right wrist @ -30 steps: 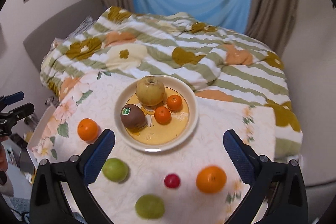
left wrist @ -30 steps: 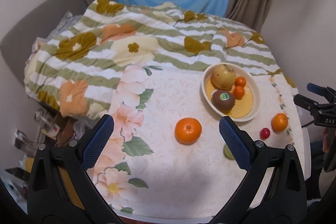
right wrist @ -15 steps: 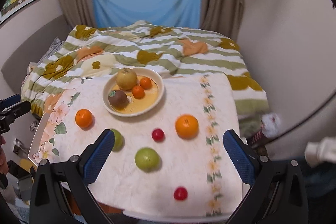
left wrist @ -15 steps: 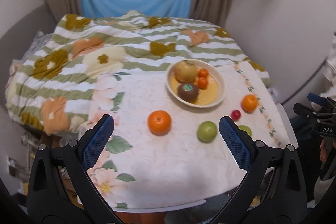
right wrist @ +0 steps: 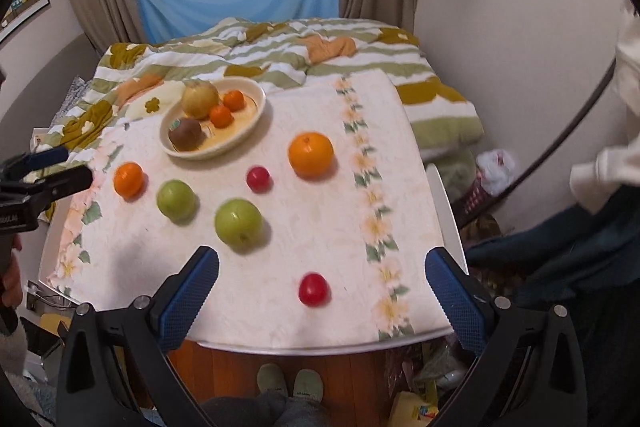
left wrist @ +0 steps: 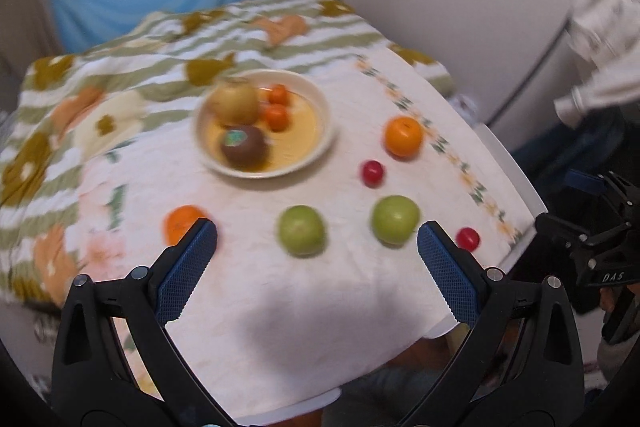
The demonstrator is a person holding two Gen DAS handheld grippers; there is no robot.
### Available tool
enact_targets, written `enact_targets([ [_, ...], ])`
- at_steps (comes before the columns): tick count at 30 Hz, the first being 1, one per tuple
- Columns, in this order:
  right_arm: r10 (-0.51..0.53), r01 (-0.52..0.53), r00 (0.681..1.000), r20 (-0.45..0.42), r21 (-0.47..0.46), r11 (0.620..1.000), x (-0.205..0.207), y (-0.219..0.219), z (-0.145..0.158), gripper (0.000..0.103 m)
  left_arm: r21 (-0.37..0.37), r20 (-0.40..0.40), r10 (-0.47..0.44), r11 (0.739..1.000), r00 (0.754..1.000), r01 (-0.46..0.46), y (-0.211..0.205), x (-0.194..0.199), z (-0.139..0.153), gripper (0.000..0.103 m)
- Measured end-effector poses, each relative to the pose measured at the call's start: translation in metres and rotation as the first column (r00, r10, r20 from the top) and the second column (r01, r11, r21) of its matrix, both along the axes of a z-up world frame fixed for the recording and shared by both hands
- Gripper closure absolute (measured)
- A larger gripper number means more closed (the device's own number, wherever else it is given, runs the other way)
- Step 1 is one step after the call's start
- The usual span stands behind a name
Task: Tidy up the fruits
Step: 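Withdraw both tools from the bowl toward the remaining fruits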
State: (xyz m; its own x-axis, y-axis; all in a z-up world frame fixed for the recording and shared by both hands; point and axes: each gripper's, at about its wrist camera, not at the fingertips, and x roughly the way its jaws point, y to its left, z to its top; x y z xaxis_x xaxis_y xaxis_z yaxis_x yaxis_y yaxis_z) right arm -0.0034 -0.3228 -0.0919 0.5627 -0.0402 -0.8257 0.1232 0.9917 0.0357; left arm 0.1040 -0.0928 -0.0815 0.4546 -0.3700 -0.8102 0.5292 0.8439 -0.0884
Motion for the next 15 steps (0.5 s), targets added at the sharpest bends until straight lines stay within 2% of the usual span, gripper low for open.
enact_targets([
  [5, -0.012, 0.012, 1.000, -0.005, 0.015, 1.000, -0.010, -0.008, -0.024, 0.000, 0.029, -0.051, -0.156, 0.987, 0.987, 0.157, -0.044, 0.003, -0.035, 0.000],
  [11, -0.049, 0.050, 0.998, -0.034, 0.047, 0.998, -0.011, -0.014, -0.057, 0.000, 0.061, -0.093, -0.256, 0.963, 0.962, 0.262, -0.076, 0.008, -0.071, 0.000],
  [15, -0.047, 0.050, 0.997, -0.058, 0.060, 0.997, -0.006, -0.011, -0.074, 0.011, 0.079, -0.114, -0.294, 0.950, 0.949, 0.304, -0.090, 0.013, -0.091, 0.000],
])
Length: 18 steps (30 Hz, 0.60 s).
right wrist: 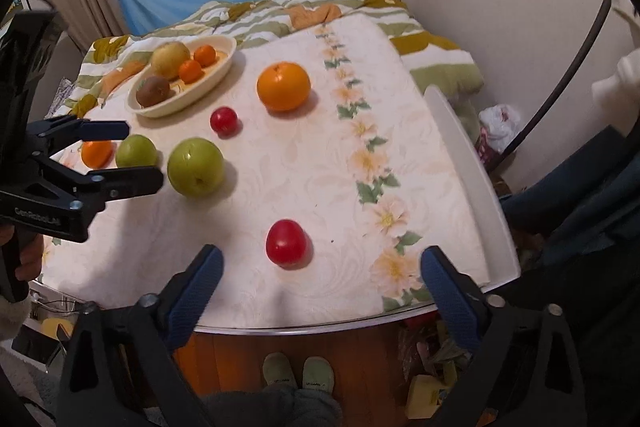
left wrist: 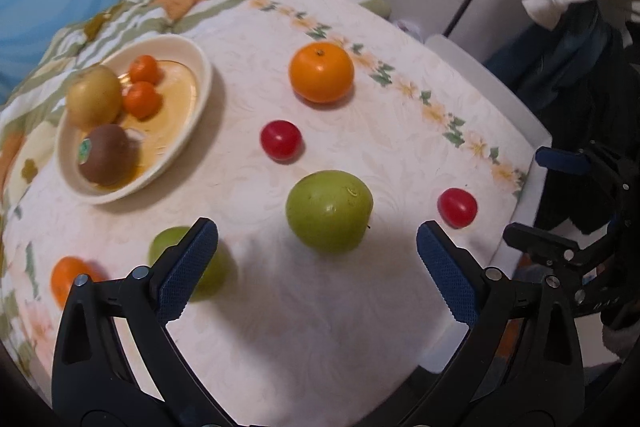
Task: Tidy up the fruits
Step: 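Grasp the large green apple with the left tool while the right tool grasps a red tomato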
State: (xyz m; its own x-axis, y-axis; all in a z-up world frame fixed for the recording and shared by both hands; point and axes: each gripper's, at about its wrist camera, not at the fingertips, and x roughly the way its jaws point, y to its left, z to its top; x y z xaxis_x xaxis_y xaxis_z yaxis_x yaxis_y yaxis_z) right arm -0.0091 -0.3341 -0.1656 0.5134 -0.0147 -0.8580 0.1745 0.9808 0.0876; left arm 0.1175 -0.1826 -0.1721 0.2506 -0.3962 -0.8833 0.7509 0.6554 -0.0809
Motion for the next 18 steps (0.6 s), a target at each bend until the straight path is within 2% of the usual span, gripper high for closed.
enact_targets([
  [3, 0.015, -0.015, 1.000, -0.012, 0.009, 1.000, 0.005, 0.003, -0.010, 0.017, 0.018, -0.021, -0.026, 0.999, 0.999, 0.026, -0.011, 0.005, -0.014, 0.014],
  [8, 0.040, -0.038, 0.998, -0.041, 0.043, 0.998, 0.013, 0.009, -0.022, 0.031, 0.034, -0.054, -0.054, 0.998, 0.997, 0.055, -0.020, 0.009, -0.031, 0.015],
  [11, 0.058, -0.055, 0.997, -0.055, 0.043, 0.998, 0.018, 0.014, -0.029, 0.037, 0.048, -0.063, -0.064, 0.997, 0.996, 0.067, -0.023, 0.011, -0.039, 0.022],
  [13, 0.065, -0.063, 0.996, -0.057, 0.045, 0.997, 0.020, 0.018, -0.031, 0.038, 0.051, -0.072, -0.061, 0.997, 0.996, 0.065, -0.026, 0.012, -0.043, 0.037],
  [14, 0.067, -0.065, 0.996, -0.057, 0.048, 0.997, 0.021, 0.018, -0.031, 0.039, 0.055, -0.076, -0.058, 0.997, 0.995, 0.062, -0.027, 0.014, -0.045, 0.040],
  [18, 0.069, -0.065, 0.995, -0.072, 0.052, 0.997, 0.025, 0.018, -0.036, 0.046, 0.060, -0.069, -0.063, 0.996, 0.996, 0.067, -0.030, 0.015, -0.046, 0.041],
])
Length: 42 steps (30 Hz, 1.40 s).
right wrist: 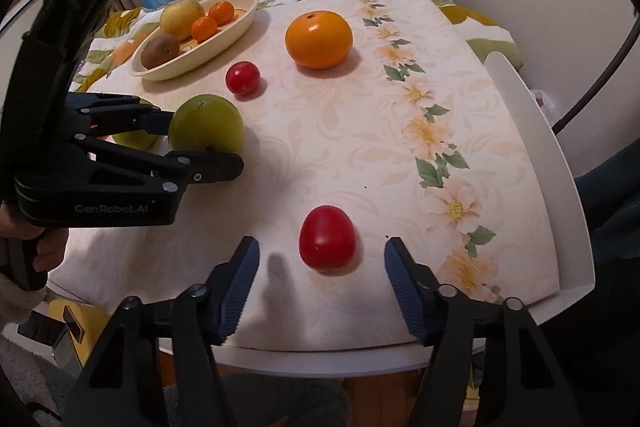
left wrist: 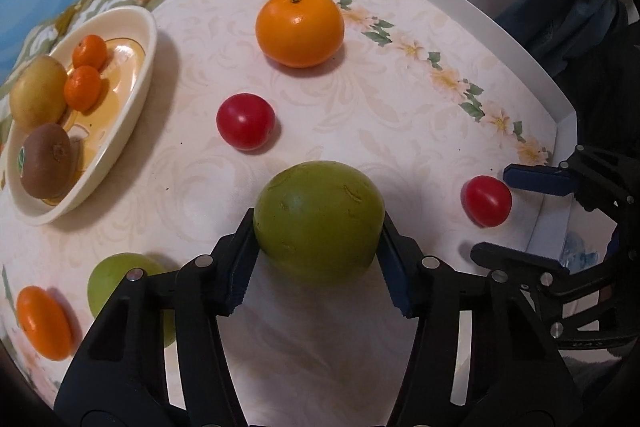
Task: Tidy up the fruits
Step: 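Grasp the large green apple with the left tool while the right tool grasps a red tomato, then carry the green apple into the bowl and open the left tool while the right tool carries the tomato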
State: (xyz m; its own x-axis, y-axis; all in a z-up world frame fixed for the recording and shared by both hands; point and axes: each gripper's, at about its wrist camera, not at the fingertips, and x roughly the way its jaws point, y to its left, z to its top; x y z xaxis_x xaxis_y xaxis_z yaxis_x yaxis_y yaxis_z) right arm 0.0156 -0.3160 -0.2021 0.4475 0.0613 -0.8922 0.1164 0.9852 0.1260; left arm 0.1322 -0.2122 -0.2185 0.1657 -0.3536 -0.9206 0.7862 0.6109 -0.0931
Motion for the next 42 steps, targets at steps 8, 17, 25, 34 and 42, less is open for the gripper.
enact_targets([
  [8, 0.012, -0.012, 1.000, -0.013, -0.004, 1.000, 0.007, 0.002, -0.004, 0.056, 0.002, -0.005, 0.010, 1.000, 1.000, -0.010, 0.002, -0.002, 0.000, 0.041],
  [17, 0.034, -0.034, 0.999, -0.011, -0.042, 0.999, 0.009, 0.005, -0.005, 0.076, -0.002, -0.002, 0.044, 0.999, 0.999, -0.044, 0.009, -0.005, 0.001, 0.041],
  [25, 0.040, -0.039, 0.999, 0.006, -0.050, 0.998, 0.006, 0.004, 0.007, 0.076, -0.022, 0.015, 0.072, 0.997, 0.997, -0.071, 0.020, -0.008, 0.015, 0.041],
  [34, 0.063, -0.061, 0.997, 0.047, -0.055, 0.997, 0.003, 0.014, 0.036, 0.076, -0.072, 0.043, 0.130, 0.989, 0.991, -0.127, 0.040, -0.014, 0.053, 0.041],
  [42, 0.092, -0.086, 0.991, 0.098, -0.067, 0.994, 0.004, 0.026, 0.075, 0.076, -0.138, 0.073, 0.228, 0.966, 0.971, -0.217, 0.070, -0.021, 0.096, 0.041],
])
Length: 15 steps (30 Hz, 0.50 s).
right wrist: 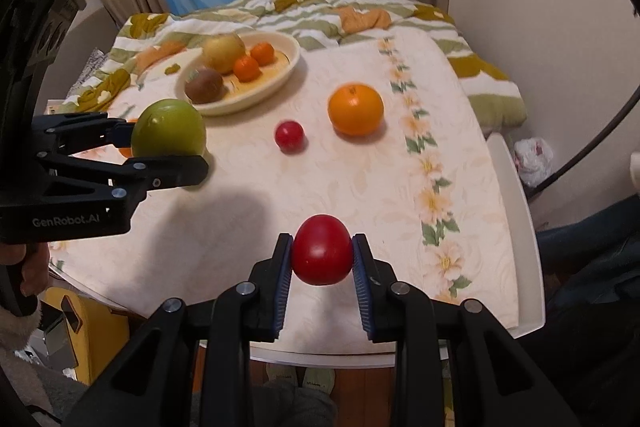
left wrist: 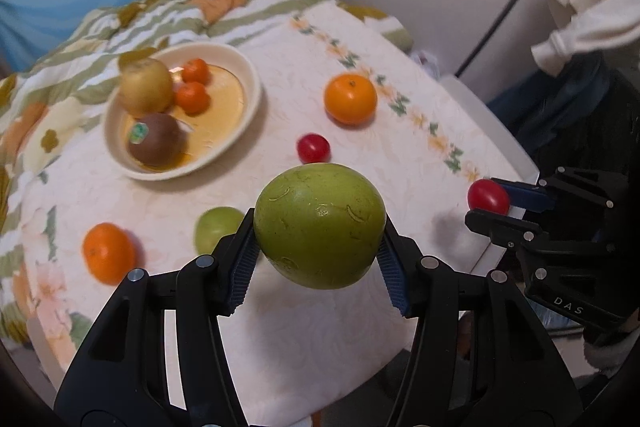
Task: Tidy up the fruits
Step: 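Carry the green apple into the bowl and open the left tool while the right tool carries the tomato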
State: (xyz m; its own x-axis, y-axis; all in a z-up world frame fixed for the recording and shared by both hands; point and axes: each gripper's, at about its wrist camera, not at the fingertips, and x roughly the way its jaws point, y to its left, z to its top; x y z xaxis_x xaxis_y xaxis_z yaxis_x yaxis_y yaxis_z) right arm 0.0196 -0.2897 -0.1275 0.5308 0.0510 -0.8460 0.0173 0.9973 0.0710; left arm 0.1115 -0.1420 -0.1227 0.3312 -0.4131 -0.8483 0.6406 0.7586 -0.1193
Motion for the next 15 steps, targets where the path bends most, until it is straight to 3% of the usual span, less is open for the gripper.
enact_targets([
  [7, 0.036, -0.037, 0.998, 0.046, 0.011, 0.999, 0.008, 0.010, 0.030, 0.076, -0.049, 0.039, 0.106, 0.993, 0.994, -0.104, 0.030, 0.002, 0.034, 0.041],
  [15, 0.103, -0.104, 0.990, 0.099, 0.013, 0.994, 0.038, 0.020, 0.055, 0.076, -0.074, 0.077, 0.232, 0.971, 0.970, -0.226, 0.062, 0.020, 0.058, 0.041],
])
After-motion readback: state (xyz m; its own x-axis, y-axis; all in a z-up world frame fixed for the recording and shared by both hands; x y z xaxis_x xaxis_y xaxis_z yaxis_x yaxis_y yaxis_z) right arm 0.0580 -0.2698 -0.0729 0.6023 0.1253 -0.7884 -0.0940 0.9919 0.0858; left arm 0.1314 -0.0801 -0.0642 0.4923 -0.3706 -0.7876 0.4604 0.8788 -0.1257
